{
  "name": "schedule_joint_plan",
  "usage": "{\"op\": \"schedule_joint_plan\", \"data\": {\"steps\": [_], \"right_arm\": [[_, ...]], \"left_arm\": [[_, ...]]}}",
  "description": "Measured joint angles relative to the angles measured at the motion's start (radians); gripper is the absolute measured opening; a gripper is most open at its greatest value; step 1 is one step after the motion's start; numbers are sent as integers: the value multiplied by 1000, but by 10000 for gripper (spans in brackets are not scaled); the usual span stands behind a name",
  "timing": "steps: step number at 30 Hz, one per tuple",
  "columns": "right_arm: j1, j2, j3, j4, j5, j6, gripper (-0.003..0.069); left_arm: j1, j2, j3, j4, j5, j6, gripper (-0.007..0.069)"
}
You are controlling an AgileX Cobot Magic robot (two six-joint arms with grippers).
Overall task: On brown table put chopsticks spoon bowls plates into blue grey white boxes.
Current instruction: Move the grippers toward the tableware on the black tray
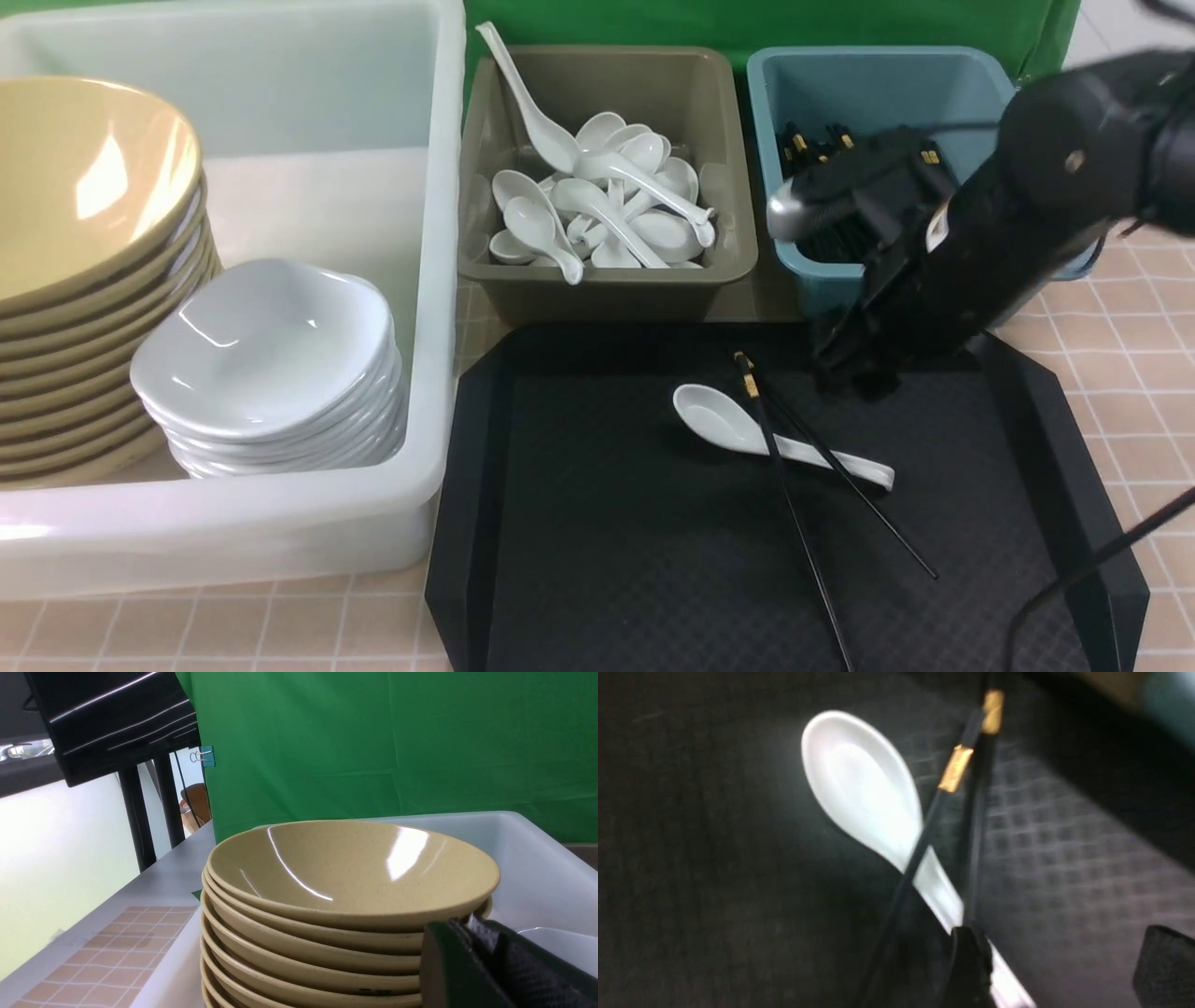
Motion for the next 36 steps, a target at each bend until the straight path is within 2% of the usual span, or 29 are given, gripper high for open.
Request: {"op": "schedule_joint_plan", "data": {"steps": [7,13,18,22,24,36], "right_arm": [[0,112,4,175,-111,-27,496],[0,187,4,218,-205,-58,484],[0,206,4,220,-200,-59,388],[0,205,4,227,-181,-61,178],[0,199,4,228,-171,-63,98],[0,57,4,224,-63,-112,93]], "left_arm": [[0,0,0,0,0,0,4],[0,0,0,0,0,0,4],[0,0,0,0,0,0,4],[0,0,0,0,0,0,4],[0,0,0,0,0,0,4],[0,0,0,0,5,0,4]]}}
